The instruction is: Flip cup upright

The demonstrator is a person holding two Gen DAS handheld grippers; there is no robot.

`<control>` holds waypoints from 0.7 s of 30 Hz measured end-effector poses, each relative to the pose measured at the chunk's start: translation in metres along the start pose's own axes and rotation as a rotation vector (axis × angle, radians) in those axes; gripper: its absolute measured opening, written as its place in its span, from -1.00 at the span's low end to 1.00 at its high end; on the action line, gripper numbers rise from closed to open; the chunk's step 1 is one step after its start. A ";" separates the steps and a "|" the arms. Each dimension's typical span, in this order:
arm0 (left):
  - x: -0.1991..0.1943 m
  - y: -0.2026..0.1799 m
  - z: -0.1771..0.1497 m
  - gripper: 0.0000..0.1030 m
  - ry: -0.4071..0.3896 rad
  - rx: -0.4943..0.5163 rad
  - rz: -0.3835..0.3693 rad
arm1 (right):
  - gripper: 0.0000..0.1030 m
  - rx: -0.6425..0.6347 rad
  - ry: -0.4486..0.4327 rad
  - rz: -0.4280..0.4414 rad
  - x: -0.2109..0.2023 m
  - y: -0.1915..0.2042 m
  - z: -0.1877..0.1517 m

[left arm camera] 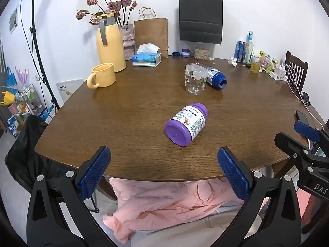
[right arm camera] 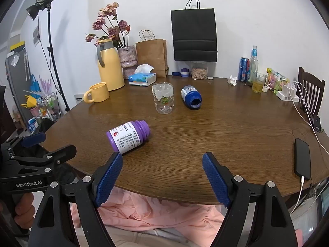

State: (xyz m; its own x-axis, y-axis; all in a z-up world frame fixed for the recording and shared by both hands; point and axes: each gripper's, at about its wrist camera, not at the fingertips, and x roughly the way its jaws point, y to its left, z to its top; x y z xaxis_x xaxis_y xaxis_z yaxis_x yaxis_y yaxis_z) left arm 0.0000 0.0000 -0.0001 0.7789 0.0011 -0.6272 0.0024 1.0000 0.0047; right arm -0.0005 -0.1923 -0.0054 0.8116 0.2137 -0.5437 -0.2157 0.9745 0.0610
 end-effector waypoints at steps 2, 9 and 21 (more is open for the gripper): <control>0.000 0.000 0.000 1.00 0.003 0.004 0.002 | 0.63 0.000 0.000 0.000 0.000 0.001 -0.001; 0.000 0.000 0.000 1.00 0.010 -0.001 -0.001 | 0.63 0.001 0.002 0.000 0.001 0.000 0.000; 0.000 0.000 0.000 1.00 0.014 0.000 0.000 | 0.63 -0.001 0.000 0.000 0.002 0.003 -0.004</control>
State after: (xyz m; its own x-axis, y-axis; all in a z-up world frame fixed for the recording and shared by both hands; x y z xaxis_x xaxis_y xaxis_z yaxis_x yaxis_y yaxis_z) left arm 0.0004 -0.0001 -0.0001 0.7703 0.0013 -0.6377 0.0022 1.0000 0.0047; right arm -0.0018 -0.1889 -0.0099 0.8115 0.2139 -0.5439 -0.2164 0.9744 0.0604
